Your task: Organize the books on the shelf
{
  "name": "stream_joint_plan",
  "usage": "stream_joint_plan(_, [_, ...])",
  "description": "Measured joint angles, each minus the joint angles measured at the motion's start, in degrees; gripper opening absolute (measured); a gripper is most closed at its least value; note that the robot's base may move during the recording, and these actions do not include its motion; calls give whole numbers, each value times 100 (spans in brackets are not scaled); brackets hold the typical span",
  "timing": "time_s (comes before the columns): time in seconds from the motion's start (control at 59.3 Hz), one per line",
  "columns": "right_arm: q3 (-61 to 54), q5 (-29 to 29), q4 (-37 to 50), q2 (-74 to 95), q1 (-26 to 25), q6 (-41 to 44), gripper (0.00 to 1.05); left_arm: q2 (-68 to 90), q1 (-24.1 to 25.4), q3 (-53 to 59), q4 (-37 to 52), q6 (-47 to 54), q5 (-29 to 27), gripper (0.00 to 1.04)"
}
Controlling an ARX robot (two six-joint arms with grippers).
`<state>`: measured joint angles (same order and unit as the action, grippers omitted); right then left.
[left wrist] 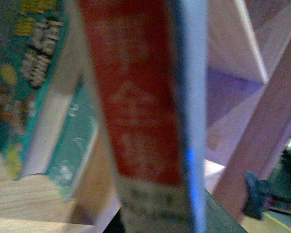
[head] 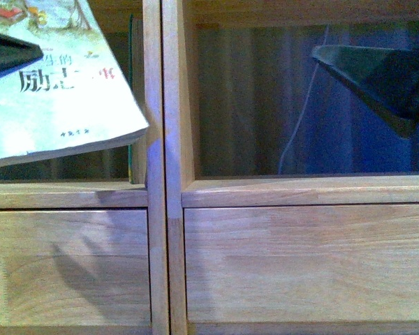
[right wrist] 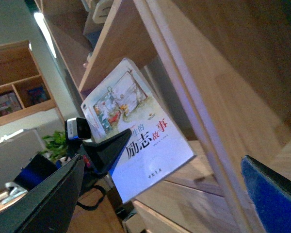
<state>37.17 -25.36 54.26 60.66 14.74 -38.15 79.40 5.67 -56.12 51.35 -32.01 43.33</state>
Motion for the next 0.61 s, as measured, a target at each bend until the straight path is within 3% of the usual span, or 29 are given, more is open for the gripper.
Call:
stream_joint_plan(0.101, [-341,-345,22,-457,-782,-17,98,476,55,-673,-446,885,-527,7])
stream_joint_plan(0.253, [-636,-610,116,-807,-1381,-243,98,981,-77,-1397,-1021,1860,-1283,7])
stream_joint_plan(0.422, [-935,-780,140,-1198,-1628,-439,98,1598,-339,-2197,-1735,3010,-2221,7])
stream_joint_plan(0.607, [-1211,-881,-179,-1698,-1606,-452,98,2170,-732,-2767,-1773,3901,-3012,7])
